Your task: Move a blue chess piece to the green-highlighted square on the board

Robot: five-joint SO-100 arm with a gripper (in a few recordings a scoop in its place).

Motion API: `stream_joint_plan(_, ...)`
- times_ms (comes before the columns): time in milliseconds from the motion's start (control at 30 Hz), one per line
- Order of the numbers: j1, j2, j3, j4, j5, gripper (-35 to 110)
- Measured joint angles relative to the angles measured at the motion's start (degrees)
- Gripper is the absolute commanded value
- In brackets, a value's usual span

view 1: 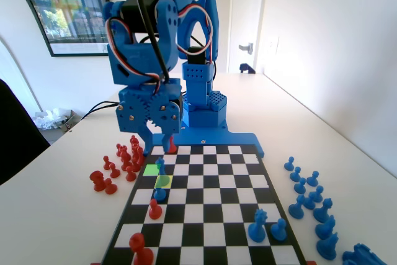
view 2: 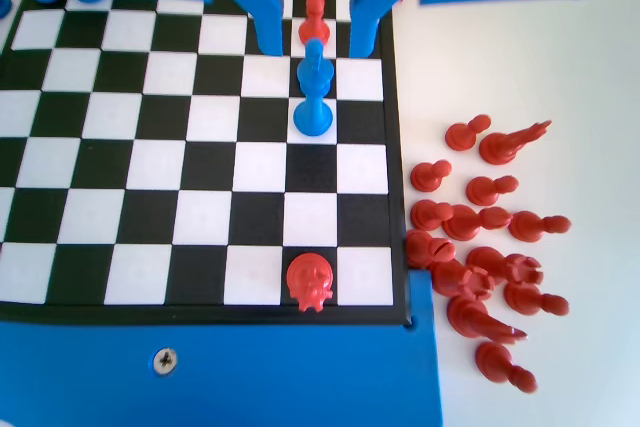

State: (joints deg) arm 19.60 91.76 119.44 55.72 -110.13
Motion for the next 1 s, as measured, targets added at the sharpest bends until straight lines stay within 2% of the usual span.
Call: stream_joint_plan(1000, 0.26, -3.69, 5.19, -10.37, -0.53, 11)
